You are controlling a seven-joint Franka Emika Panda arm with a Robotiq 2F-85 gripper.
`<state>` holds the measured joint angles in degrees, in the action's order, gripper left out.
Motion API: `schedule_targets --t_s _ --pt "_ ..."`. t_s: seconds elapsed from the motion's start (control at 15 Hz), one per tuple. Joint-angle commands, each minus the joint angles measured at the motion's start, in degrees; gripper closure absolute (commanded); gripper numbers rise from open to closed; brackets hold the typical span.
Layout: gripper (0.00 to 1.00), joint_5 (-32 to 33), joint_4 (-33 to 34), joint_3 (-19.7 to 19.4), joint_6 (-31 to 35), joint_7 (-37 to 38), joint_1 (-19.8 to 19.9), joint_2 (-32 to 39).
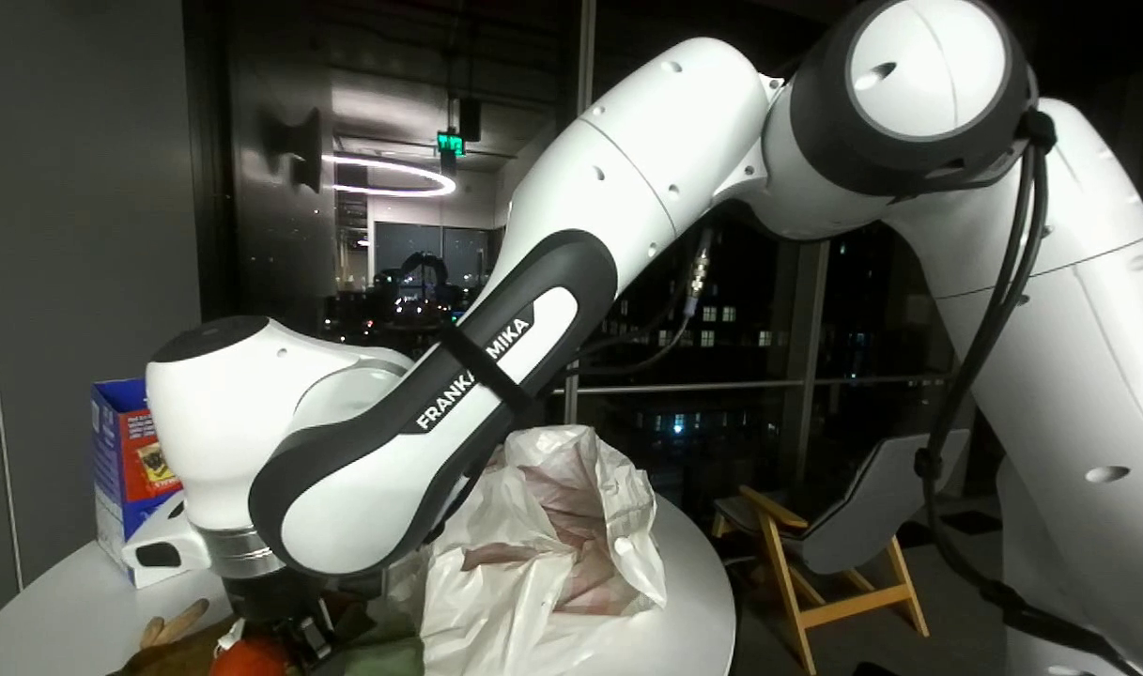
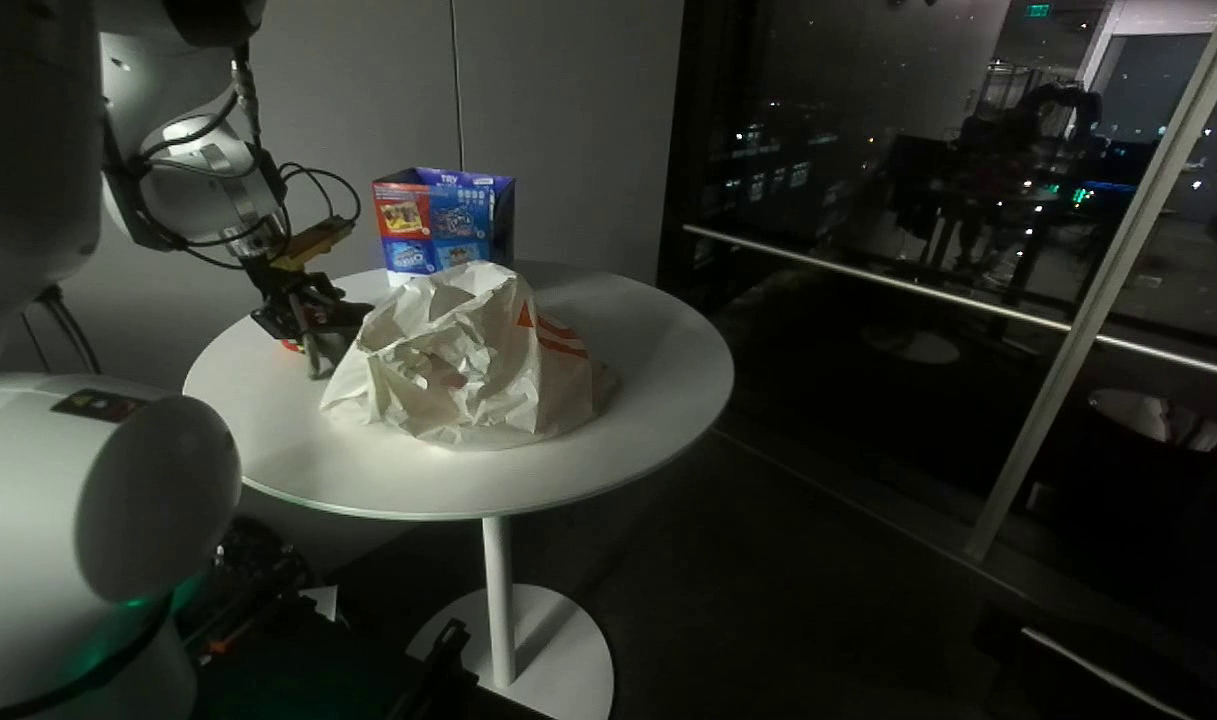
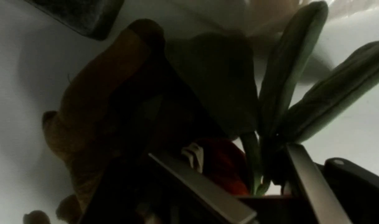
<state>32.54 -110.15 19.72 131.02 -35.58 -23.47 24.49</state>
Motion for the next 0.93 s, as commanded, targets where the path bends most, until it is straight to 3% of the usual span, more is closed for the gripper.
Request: schedule_targets --t_s 0.0,0.13,0.33,0.67,0.87 --pt "0.8 -0.41 0.61 -0.77 -0.01 -0.7 0.74 0.37" --pt "0.95 -0.75 0.41 -1.14 -0.58 -0.25 0.99 0.19" --pt "1.0 -3.9 0.02 -1.04 -3.14 -0.09 2.15 -1.44" --pt "0.97 -16.76 -2.55 0.21 -8.88 -1.55 7.09 -10.52" --pt "0.95 -25.27 -5.46 -0.48 -7.69 -0.9 10.09 -18.38"
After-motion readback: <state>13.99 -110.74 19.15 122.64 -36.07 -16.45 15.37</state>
